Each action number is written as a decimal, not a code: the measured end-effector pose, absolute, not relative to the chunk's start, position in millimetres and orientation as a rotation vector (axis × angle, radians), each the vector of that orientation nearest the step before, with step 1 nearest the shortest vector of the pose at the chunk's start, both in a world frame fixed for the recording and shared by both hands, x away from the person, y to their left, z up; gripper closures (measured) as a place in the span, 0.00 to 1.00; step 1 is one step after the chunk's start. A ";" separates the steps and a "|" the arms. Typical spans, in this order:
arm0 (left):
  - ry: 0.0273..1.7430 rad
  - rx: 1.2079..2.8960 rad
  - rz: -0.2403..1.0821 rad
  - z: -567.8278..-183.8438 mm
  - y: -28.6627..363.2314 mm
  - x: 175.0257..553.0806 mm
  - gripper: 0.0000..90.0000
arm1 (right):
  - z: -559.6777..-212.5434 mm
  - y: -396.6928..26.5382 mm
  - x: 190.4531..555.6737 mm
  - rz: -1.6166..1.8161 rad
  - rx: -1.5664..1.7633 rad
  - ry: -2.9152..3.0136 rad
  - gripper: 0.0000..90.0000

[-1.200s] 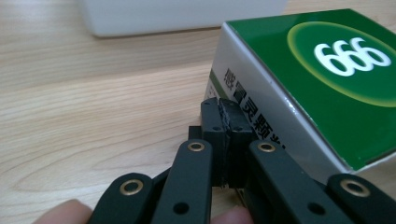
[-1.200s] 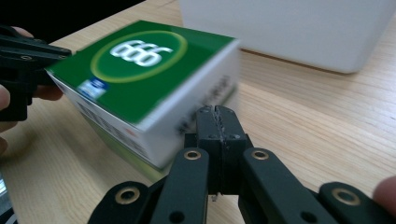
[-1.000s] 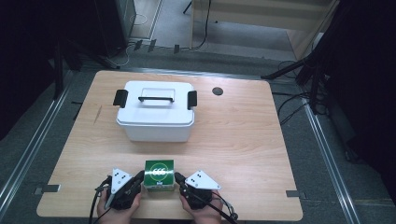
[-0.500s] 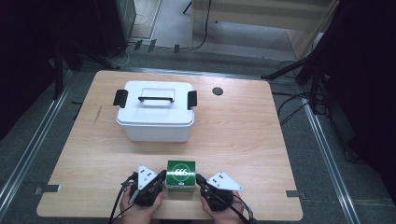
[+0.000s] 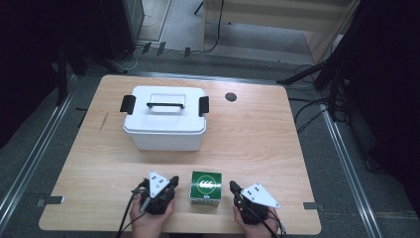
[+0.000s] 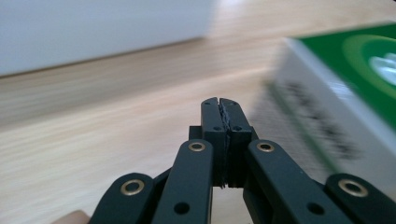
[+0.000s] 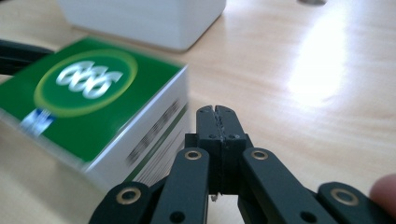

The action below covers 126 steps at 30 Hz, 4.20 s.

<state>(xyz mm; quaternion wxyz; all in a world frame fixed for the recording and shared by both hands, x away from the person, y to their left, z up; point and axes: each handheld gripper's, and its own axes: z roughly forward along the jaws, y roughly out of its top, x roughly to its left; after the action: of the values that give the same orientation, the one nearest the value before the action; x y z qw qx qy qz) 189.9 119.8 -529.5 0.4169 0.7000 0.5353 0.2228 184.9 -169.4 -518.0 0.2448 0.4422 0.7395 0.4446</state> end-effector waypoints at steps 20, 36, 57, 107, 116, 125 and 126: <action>1.582 1.574 0.752 -493.4 256.8 272.1 1.00 | -491.8 -127.0 307.6 1.267 1.026 2.057 1.00; 1.570 1.608 0.690 -490.7 259.8 322.1 1.00 | -500.0 -90.2 359.2 1.245 0.984 2.172 1.00; 1.526 1.655 0.686 -494.1 218.6 297.4 1.00 | -506.6 -121.8 341.3 1.276 1.059 2.177 1.00; 1.595 1.575 0.799 -552.0 303.4 195.3 0.00 | -495.2 -260.7 249.0 1.199 1.253 1.952 0.00; 1.631 1.549 0.793 -552.5 305.1 196.3 0.00 | -451.8 -248.9 258.9 1.184 1.095 2.024 0.14; 1.672 1.507 0.822 -552.0 306.4 196.8 0.00 | -411.0 -226.6 285.9 1.171 0.946 2.152 0.17; 1.672 1.507 0.822 -552.0 306.4 196.8 0.00 | -407.5 -223.5 289.5 1.163 0.927 2.159 0.19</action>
<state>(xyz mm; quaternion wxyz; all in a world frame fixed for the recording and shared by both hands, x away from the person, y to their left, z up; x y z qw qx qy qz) 196.8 306.4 -552.0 0.3642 0.5857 0.6498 0.3196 289.5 -223.5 -407.5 0.2570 0.3418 0.7959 0.4286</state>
